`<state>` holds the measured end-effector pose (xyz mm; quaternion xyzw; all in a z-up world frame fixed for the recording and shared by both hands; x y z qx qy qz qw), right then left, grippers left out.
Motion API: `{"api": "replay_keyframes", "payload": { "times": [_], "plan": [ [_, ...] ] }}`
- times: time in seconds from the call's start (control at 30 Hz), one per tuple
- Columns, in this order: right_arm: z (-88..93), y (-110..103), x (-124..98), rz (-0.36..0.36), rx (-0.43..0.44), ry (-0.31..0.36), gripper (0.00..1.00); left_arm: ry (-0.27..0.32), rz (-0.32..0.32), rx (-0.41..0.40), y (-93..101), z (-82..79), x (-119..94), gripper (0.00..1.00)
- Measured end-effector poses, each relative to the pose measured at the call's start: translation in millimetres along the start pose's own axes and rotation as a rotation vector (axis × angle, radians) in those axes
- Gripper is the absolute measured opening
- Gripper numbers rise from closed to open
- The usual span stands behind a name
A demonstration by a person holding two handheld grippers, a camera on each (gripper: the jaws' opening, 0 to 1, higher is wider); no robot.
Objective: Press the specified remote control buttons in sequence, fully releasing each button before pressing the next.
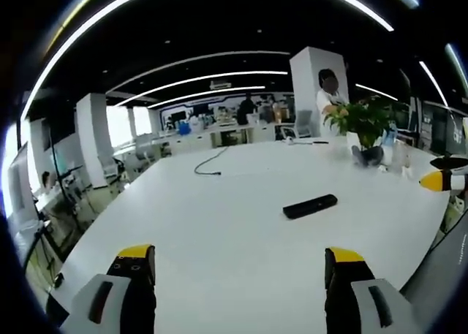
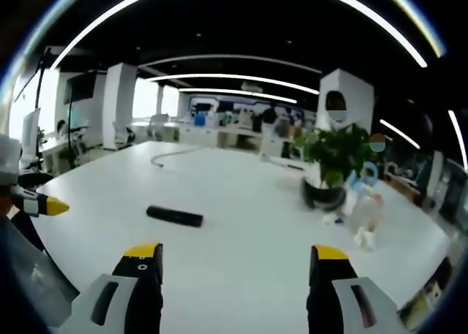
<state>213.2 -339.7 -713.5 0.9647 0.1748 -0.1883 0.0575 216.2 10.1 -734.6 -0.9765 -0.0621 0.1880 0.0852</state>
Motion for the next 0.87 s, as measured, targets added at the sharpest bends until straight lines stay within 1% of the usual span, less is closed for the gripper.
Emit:
{"api": "replay_keyframes", "payload": {
  "times": [0.87],
  "plan": [
    [0.9, -1.5, 1.1, -0.005, -0.005, -0.01, 0.8, -0.002, 0.002, 0.015, 1.0, 1.3, 0.1, 1.0]
  ]
}}
Point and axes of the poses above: the point that each gripper's makers call its tool centre point, and the gripper's own axes: x roughly forward along the fingers, y roughly to its right, z roughly out of its underside, the point moved 2 cm from there along -x, roughly backward along the fingers, and after that the axes turned 13 degrees about -z, right-handed, at the moved point
